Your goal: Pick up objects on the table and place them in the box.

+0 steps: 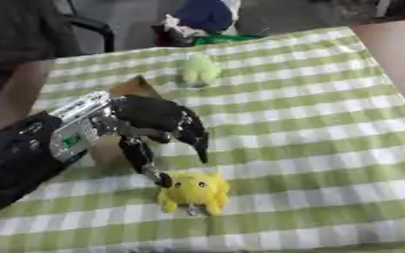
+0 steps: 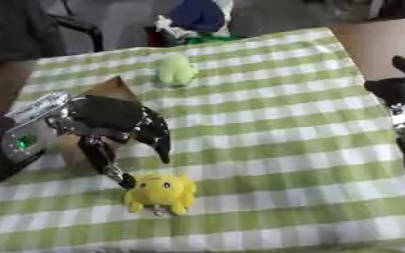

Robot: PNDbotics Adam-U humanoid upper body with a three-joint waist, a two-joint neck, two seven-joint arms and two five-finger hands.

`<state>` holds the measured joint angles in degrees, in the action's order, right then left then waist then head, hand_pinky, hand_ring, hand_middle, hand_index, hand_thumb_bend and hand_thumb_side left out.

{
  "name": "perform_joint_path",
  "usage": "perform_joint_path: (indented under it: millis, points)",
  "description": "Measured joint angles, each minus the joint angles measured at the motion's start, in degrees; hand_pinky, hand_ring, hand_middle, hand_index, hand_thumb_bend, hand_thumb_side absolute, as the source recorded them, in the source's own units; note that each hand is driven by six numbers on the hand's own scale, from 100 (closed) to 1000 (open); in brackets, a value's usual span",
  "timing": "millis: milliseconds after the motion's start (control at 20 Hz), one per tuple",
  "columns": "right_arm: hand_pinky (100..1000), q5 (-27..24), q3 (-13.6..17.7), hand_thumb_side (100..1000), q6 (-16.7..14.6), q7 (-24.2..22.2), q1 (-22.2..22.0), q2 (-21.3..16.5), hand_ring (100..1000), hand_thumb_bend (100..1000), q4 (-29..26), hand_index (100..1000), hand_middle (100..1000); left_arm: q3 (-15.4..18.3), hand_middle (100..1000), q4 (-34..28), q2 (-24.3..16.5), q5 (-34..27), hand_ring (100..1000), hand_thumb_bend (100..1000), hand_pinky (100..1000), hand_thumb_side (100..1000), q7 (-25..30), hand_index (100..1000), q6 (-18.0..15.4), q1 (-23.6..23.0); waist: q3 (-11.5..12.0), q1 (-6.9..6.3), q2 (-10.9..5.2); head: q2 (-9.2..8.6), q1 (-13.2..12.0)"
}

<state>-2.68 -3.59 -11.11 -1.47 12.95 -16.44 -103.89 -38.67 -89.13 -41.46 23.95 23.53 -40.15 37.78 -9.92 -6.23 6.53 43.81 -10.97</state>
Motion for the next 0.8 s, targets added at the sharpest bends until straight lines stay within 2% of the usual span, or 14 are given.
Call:
perform_joint_path:
  millis: [800]
  points:
    - [889,0.0,-0.3,654,0.0,0.0,0.1,0.0,780,100,0.0,925,622,-0.6,665,1.7,1.7,-0.4,719,619,778,122,3.5,764,3.5,-1.0,-0.4,-0.02,0.0,0.0,-0.2]
